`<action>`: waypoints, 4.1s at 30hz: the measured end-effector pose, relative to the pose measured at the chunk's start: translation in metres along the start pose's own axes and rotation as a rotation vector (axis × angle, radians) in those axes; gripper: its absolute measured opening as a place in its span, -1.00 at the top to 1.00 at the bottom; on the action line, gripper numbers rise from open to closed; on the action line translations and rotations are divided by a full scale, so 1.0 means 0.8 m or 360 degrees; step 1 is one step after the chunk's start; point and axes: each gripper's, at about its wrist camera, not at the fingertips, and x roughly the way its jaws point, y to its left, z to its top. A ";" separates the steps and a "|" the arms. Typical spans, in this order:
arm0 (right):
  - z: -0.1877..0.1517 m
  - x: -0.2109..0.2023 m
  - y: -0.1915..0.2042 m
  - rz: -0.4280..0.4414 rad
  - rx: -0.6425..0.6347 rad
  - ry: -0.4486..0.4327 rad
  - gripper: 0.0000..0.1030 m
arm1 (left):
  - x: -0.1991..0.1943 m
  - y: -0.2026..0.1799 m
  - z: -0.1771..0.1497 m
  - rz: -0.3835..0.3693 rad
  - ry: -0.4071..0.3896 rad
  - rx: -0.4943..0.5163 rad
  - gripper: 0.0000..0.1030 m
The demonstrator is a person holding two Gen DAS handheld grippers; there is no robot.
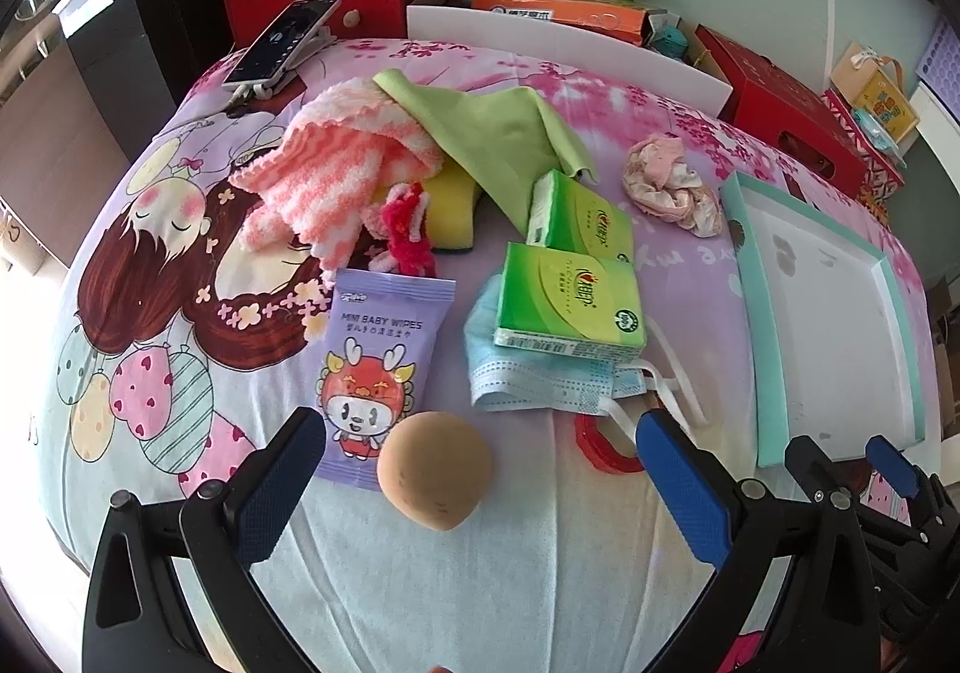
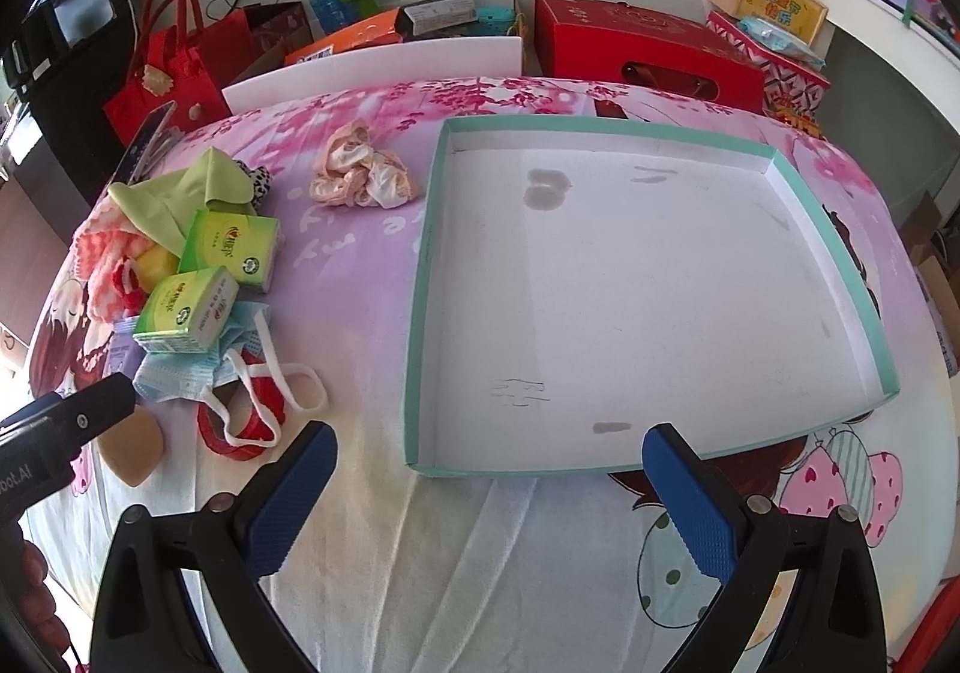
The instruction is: Organize soft objects
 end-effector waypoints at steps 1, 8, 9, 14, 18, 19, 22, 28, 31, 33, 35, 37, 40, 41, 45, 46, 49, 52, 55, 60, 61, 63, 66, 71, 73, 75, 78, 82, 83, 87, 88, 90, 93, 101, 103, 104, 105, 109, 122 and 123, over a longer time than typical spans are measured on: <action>0.000 -0.001 0.003 0.0004 -0.0009 -0.0006 -1.00 | 0.000 0.002 0.000 -0.0001 0.0001 -0.0005 -1.00; 0.003 -0.003 0.034 0.0086 -0.0087 -0.0053 -1.00 | -0.007 0.039 0.005 0.0061 -0.0029 -0.0121 -1.00; 0.003 -0.003 0.040 0.0111 -0.0103 -0.0056 -1.00 | -0.007 0.044 0.006 0.0073 -0.0031 -0.0137 -1.00; -0.001 0.005 0.080 0.0194 -0.0252 -0.0038 -1.00 | 0.001 0.064 0.004 0.0114 0.0001 -0.0197 -1.00; -0.004 0.010 0.100 0.0207 -0.0323 -0.0026 -1.00 | 0.011 0.066 -0.001 0.0070 0.0072 -0.0207 -1.00; -0.005 0.011 0.102 0.0211 -0.0328 -0.0025 -1.00 | 0.014 0.065 -0.002 0.0067 0.0089 -0.0205 -1.00; -0.006 0.014 0.105 0.0206 -0.0329 -0.0009 -1.00 | 0.015 0.065 -0.006 0.0066 0.0100 -0.0203 -0.95; -0.005 0.016 0.099 0.0189 -0.0303 -0.0003 -1.00 | 0.014 0.062 -0.016 -0.0001 0.0128 -0.0184 -0.36; -0.004 0.016 0.094 0.0188 -0.0280 0.0000 -1.00 | 0.017 0.057 -0.023 -0.0068 0.0179 -0.0163 -0.16; -0.005 0.017 0.091 0.0186 -0.0267 0.0006 -1.00 | 0.017 0.053 -0.027 -0.0093 0.0192 -0.0147 -0.05; -0.005 0.019 0.090 0.0184 -0.0257 0.0011 -1.00 | 0.018 0.049 -0.030 -0.0123 0.0203 -0.0131 0.16; -0.005 0.019 0.088 0.0184 -0.0247 0.0011 -1.00 | 0.021 0.046 -0.035 -0.0172 0.0232 -0.0129 0.38; -0.004 0.020 0.087 0.0179 -0.0235 0.0008 -1.00 | 0.024 0.043 -0.033 -0.0197 0.0241 -0.0134 0.51; -0.004 0.020 0.087 0.0178 -0.0234 0.0008 -1.00 | 0.023 0.041 -0.033 -0.0186 0.0233 -0.0132 0.54; 0.000 0.019 0.092 0.0182 -0.0255 -0.0008 -1.00 | 0.019 0.043 -0.028 -0.0226 0.0203 -0.0149 0.63; 0.002 0.019 0.094 0.0185 -0.0261 -0.0014 -1.00 | 0.017 0.044 -0.027 -0.0236 0.0193 -0.0156 0.64; 0.008 0.018 0.099 0.0195 -0.0284 -0.0045 -1.00 | 0.012 0.053 -0.023 -0.0251 0.0178 -0.0184 0.67; 0.016 0.014 0.108 0.0219 -0.0309 -0.0099 -1.00 | 0.003 0.064 -0.018 -0.0248 0.0132 -0.0218 0.67; 0.025 0.011 0.122 0.0262 -0.0337 -0.0163 -1.00 | -0.013 0.074 -0.012 -0.0255 0.0057 -0.0255 0.67; 0.031 0.014 0.158 0.0326 -0.0429 -0.0231 -1.00 | -0.032 0.096 -0.006 -0.0215 -0.0034 -0.0319 0.67; 0.031 0.016 0.165 0.0319 -0.0449 -0.0230 -1.00 | -0.033 0.099 -0.005 -0.0205 -0.0045 -0.0332 0.67; 0.031 0.021 0.177 0.0294 -0.0484 -0.0219 -1.00 | -0.033 0.109 -0.004 -0.0201 -0.0055 -0.0369 0.67; 0.032 0.031 0.188 0.0295 -0.0495 -0.0196 -1.00 | -0.032 0.121 -0.003 -0.0181 -0.0058 -0.0414 0.67; 0.033 0.042 0.200 0.0295 -0.0508 -0.0176 -0.96 | -0.022 0.129 -0.003 -0.0172 -0.0045 -0.0451 0.67; 0.033 0.044 0.202 0.0293 -0.0507 -0.0170 -0.91 | -0.020 0.131 -0.003 -0.0175 -0.0036 -0.0457 0.67; 0.033 0.048 0.204 0.0290 -0.0506 -0.0154 -0.85 | -0.018 0.131 -0.004 -0.0184 -0.0028 -0.0457 0.67; 0.033 0.051 0.205 0.0287 -0.0506 -0.0143 -0.67 | -0.017 0.130 -0.004 -0.0194 -0.0025 -0.0451 0.67; 0.033 0.052 0.203 0.0313 -0.0504 -0.0137 -0.54 | -0.015 0.130 -0.004 -0.0197 -0.0018 -0.0449 0.67; 0.033 0.051 0.203 0.0319 -0.0508 -0.0136 -0.50 | -0.016 0.129 -0.004 -0.0197 -0.0017 -0.0450 0.67; 0.031 0.050 0.204 0.0328 -0.0528 -0.0140 -0.41 | -0.016 0.128 -0.004 -0.0194 -0.0018 -0.0442 0.67; 0.031 0.050 0.204 0.0329 -0.0528 -0.0140 -0.41 | -0.016 0.127 -0.003 -0.0194 -0.0017 -0.0439 0.67; 0.031 0.050 0.203 0.0336 -0.0523 -0.0139 -0.39 | -0.016 0.126 -0.003 -0.0194 -0.0015 -0.0435 0.67; 0.032 0.049 0.202 0.0348 -0.0516 -0.0139 -0.39 | -0.015 0.126 -0.003 -0.0191 -0.0012 -0.0435 0.67; 0.034 0.035 0.196 0.0378 -0.0491 -0.0179 -0.39 | -0.020 0.124 -0.002 -0.0171 -0.0029 -0.0419 0.67; 0.037 0.027 0.190 0.0390 -0.0469 -0.0200 -0.39 | -0.024 0.121 0.000 -0.0159 -0.0037 -0.0404 0.67; 0.039 0.024 0.187 0.0395 -0.0460 -0.0210 -0.39 | -0.025 0.118 0.001 -0.0154 -0.0042 -0.0394 0.67; 0.040 0.020 0.183 0.0401 -0.0446 -0.0223 -0.39 | -0.027 0.115 0.002 -0.0150 -0.0046 -0.0384 0.67; 0.049 0.010 0.163 0.0413 -0.0371 -0.0251 -0.39 | -0.036 0.098 0.011 -0.0141 -0.0061 -0.0328 0.67; 0.071 -0.024 0.083 0.0346 -0.0117 -0.0335 -0.39 | -0.075 0.009 0.056 -0.0203 -0.0152 -0.0118 0.67; 0.072 -0.026 0.079 0.0341 -0.0108 -0.0341 -0.39 | -0.076 0.003 0.058 -0.0214 -0.0151 -0.0109 0.67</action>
